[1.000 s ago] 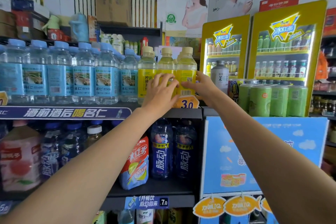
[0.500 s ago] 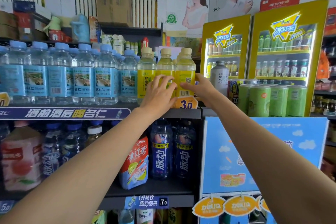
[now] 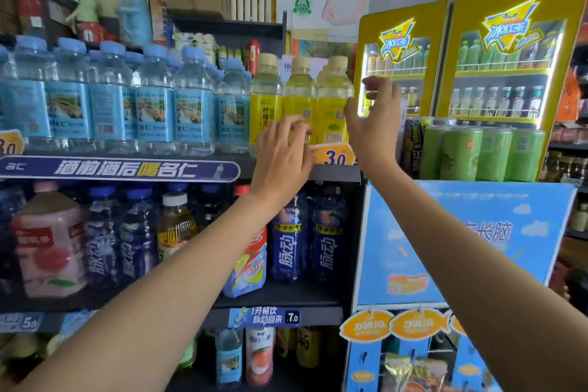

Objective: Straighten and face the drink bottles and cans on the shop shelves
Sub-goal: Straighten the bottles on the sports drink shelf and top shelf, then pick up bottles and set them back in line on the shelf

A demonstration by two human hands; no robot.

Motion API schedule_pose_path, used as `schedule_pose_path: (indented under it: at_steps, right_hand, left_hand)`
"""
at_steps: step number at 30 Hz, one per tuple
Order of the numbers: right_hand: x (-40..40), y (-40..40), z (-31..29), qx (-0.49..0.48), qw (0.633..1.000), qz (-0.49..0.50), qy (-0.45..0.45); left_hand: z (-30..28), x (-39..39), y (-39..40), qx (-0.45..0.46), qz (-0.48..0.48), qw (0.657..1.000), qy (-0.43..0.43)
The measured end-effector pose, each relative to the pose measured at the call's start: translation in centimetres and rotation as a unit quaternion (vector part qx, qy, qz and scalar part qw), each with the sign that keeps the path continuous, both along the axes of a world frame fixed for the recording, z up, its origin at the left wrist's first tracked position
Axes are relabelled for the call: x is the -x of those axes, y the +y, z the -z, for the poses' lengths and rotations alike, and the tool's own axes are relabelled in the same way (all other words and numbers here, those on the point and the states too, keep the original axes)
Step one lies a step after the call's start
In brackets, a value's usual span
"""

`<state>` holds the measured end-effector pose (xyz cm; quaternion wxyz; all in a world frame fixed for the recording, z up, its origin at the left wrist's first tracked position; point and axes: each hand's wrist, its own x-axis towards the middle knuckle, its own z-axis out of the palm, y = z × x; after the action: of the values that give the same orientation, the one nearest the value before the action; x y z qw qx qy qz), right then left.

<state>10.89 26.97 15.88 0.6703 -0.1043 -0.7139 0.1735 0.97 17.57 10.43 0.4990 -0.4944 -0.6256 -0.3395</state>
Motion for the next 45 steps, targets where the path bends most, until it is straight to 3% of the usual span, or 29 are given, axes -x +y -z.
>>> schedule_pose_path:
  at_steps: [1,3,6,9,14,19,24,29,32,35,37,38,42,45]
  right_hand:
    - [0.0,-1.4,0.9,-0.068,0.997,-0.009,0.025]
    - [0.3,-4.6,3.7,-0.16,0.985,-0.063,-0.017]
    - [1.5,-7.2,9.8,-0.197,0.968,-0.108,-0.108]
    - [3.7,-7.1,15.3,-0.141,0.966,-0.11,-0.186]
    - [7.0,-6.9,18.9,0.06,0.932,-0.112,-0.34]
    - [9.1,-8.8,17.5,0.108,0.927,-0.104,-0.345]
    - [11.9,-11.3,16.5,0.188,0.899,-0.017,-0.394]
    - [13.9,-15.2,18.0,0.249,0.9,0.092,-0.346]
    - [14.5,-17.8,19.4,0.189,0.914,0.147,-0.328]
    - [15.2,-19.5,20.2,0.066,0.943,0.139,-0.297]
    - [15.9,-20.1,20.1,0.016,0.943,0.112,-0.314]
    - [16.6,-20.4,19.8,0.033,0.938,0.079,-0.336]
    - [19.6,-21.1,19.5,0.262,0.9,-0.015,-0.349]
    - [20.4,-20.8,20.4,0.302,0.882,0.002,-0.362]
  left_hand:
    - [0.8,-0.2,-0.5,-0.011,0.012,1.0,0.004]
    - [2.8,-0.4,-2.2,-0.011,0.019,1.0,0.009]
    - [7.3,0.3,-5.8,0.034,-0.005,0.999,-0.011]
    - [12.0,1.8,-9.9,0.095,-0.084,0.99,-0.066]
    - [14.7,3.1,-13.8,0.18,-0.143,0.946,-0.23]
    - [15.1,4.3,-15.2,0.222,-0.126,0.926,-0.277]
    - [14.5,7.4,-17.7,0.244,-0.089,0.927,-0.271]
    - [14.2,10.7,-21.1,0.281,-0.048,0.926,-0.247]
    - [14.9,12.3,-22.7,0.304,-0.039,0.919,-0.25]
    - [15.8,13.0,-23.4,0.335,-0.038,0.902,-0.269]
    - [16.3,13.2,-23.8,0.349,-0.036,0.892,-0.285]
    - [16.5,13.3,-24.1,0.349,-0.03,0.89,-0.292]
    - [16.9,14.0,-26.3,0.314,-0.001,0.893,-0.324]
    - [16.9,14.9,-28.4,0.293,-0.015,0.892,-0.344]
